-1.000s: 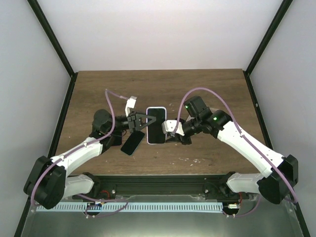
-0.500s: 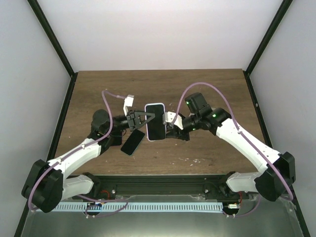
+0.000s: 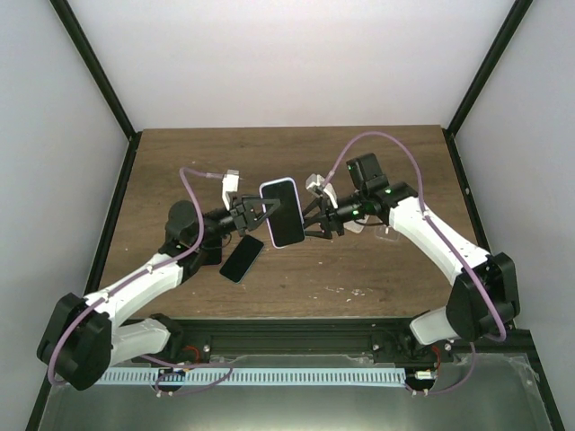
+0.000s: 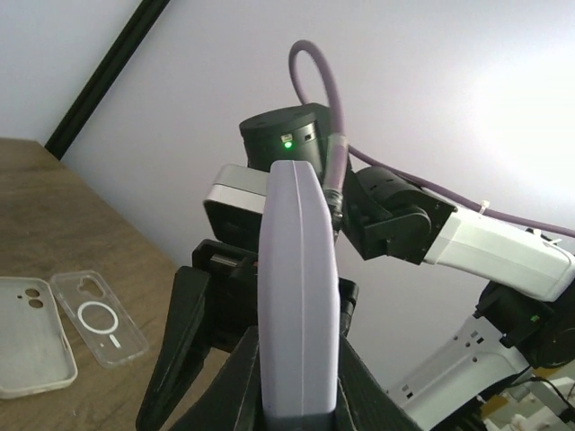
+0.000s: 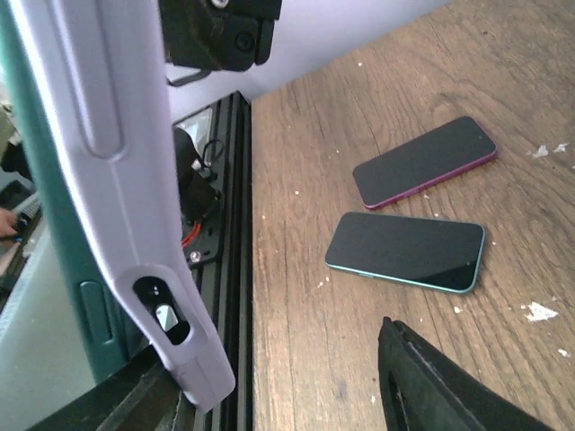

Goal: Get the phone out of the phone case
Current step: Remove the phone case from the phone.

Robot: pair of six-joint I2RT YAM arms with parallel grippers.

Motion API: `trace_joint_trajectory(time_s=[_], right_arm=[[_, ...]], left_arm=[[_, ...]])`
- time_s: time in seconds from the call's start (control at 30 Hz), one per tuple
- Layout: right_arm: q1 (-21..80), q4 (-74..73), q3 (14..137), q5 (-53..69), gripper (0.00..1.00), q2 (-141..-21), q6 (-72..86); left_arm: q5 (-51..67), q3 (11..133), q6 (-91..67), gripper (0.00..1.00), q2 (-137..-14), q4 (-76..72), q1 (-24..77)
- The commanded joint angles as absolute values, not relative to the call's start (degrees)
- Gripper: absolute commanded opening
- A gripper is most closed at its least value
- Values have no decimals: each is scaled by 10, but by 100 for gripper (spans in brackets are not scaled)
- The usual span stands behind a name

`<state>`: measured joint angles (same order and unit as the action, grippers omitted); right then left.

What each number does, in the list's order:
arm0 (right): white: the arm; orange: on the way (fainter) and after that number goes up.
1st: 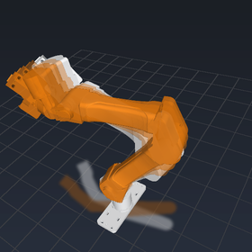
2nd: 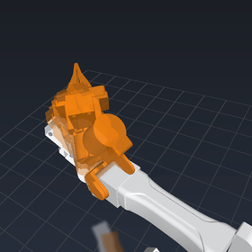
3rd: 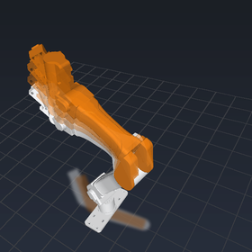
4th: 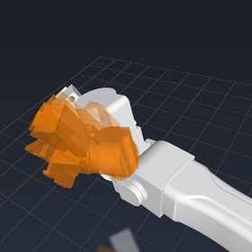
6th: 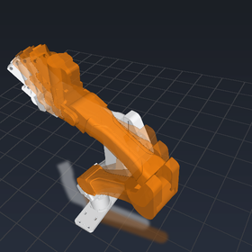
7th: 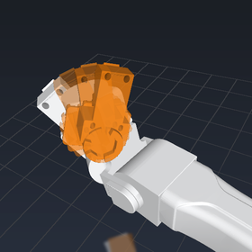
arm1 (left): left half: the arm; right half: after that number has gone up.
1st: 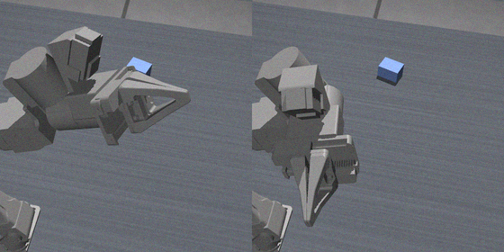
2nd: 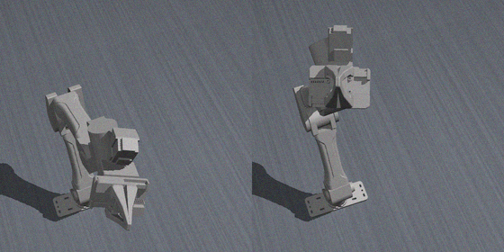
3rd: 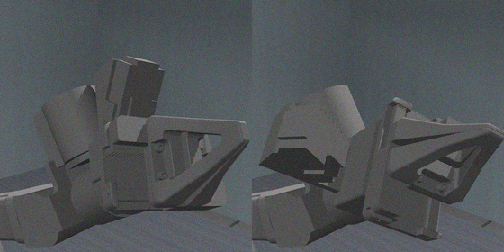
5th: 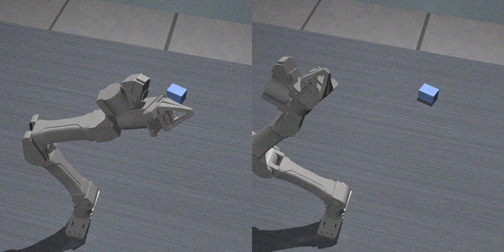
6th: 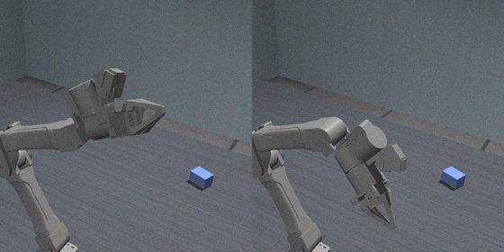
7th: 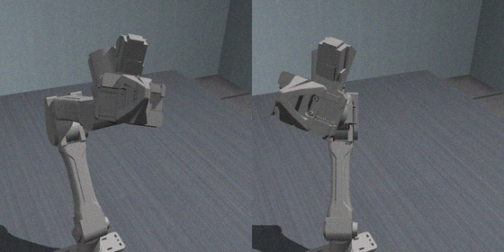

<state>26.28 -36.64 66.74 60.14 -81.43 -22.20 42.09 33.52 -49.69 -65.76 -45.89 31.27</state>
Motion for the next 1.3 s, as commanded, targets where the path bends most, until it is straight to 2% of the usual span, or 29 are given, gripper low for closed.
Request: trace_joint_trajectory(time_s=[0.0,0.17,0.5,0.63,0.7,0.8,0.87,0.97,1.1,1.27], right_arm=[[247,-202,733,662,57,-817,-147],[247,-176,728,682,61,-813,-103],[247,-136,722,705,60,-815,-26],[247,-136,705,725,43,-810,-13],[247,-136,686,739,31,-806,-3],[247,-150,655,750,7,-803,4],[246,-175,637,750,1,-806,-3],[242,-187,604,736,1,-809,1],[214,-123,529,689,1,-795,68],[201,-67,463,598,1,-777,131]], left_arm=[[537,315,-515,0,-651,-407,369],[534,313,-491,0,-659,-380,373],[521,313,-460,0,-699,-356,396],[499,316,-452,0,-702,-348,396],[469,323,-438,0,-698,-321,396],[393,346,-405,0,-692,-250,394],[338,364,-382,1,-692,-199,394],[256,381,-372,11,-692,-153,393],[168,383,-370,39,-686,-130,392],[69,381,-352,51,-656,-55,393]])
